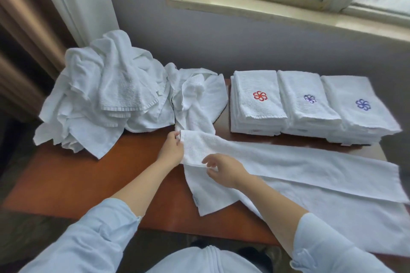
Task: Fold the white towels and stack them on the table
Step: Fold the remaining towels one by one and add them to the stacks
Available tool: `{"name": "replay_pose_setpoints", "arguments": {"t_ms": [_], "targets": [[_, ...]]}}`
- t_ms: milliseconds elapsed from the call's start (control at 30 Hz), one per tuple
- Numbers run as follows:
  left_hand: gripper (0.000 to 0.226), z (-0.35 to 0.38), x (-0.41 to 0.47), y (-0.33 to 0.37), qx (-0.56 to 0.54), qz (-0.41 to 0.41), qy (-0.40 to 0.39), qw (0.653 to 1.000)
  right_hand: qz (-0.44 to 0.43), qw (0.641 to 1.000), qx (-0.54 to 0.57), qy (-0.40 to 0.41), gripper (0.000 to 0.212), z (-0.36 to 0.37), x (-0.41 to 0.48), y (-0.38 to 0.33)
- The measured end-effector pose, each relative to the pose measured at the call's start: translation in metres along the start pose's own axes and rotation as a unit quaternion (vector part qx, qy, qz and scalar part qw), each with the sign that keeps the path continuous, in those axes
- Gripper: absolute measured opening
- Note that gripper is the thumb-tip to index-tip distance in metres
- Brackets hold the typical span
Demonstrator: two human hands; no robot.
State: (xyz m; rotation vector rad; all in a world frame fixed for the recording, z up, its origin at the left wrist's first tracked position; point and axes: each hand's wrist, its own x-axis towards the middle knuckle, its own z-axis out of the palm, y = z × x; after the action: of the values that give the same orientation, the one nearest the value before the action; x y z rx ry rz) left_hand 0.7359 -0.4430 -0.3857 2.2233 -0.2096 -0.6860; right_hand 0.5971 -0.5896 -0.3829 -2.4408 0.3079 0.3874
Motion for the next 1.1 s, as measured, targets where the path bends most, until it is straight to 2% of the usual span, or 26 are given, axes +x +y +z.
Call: {"name": "replay_pose_setpoints", "arguments": {"t_ms": [167,300,433,567,700,833,933,1000,1100], "targets": [[0.046,0.017,-0.022,-0.026,0.022,-0.029,-0.033,0.999,0.025,0.997,0.006,0.072,0.028,0.009,-0.009,0.011],[0.04,0.027,-0.038,-0.037,0.038,-0.067,-0.044,0.996,0.046,0.991,0.002,0.122,0.024,0.019,-0.022,0.022],[0.058,0.038,-0.059,-0.038,0.1,-0.118,-0.093,0.983,0.048,0.989,-0.003,0.142,0.026,0.028,-0.038,0.03],[0.067,0.053,-0.079,-0.036,0.12,-0.126,-0.08,0.982,0.041,0.994,-0.007,0.105,0.032,0.034,-0.052,0.033],[0.09,0.069,-0.095,-0.031,0.049,-0.121,-0.052,0.99,0.018,0.998,-0.003,0.066,0.043,0.039,-0.063,0.037],[0.08,0.069,-0.113,-0.023,-0.051,-0.084,0.011,0.995,-0.026,0.999,-0.014,0.013,0.055,0.043,-0.081,0.035],[0.068,0.055,-0.125,-0.02,-0.107,-0.065,0.076,0.989,-0.008,0.999,-0.046,-0.022,0.064,0.051,-0.095,0.031],[0.063,0.041,-0.129,-0.022,-0.109,-0.05,0.106,0.987,0.003,0.999,-0.043,0.002,0.052,0.058,-0.103,0.025],[0.057,0.021,-0.133,-0.035,-0.075,-0.049,0.119,0.989,0.006,0.999,-0.032,0.035,0.023,0.068,-0.11,0.011]]}}
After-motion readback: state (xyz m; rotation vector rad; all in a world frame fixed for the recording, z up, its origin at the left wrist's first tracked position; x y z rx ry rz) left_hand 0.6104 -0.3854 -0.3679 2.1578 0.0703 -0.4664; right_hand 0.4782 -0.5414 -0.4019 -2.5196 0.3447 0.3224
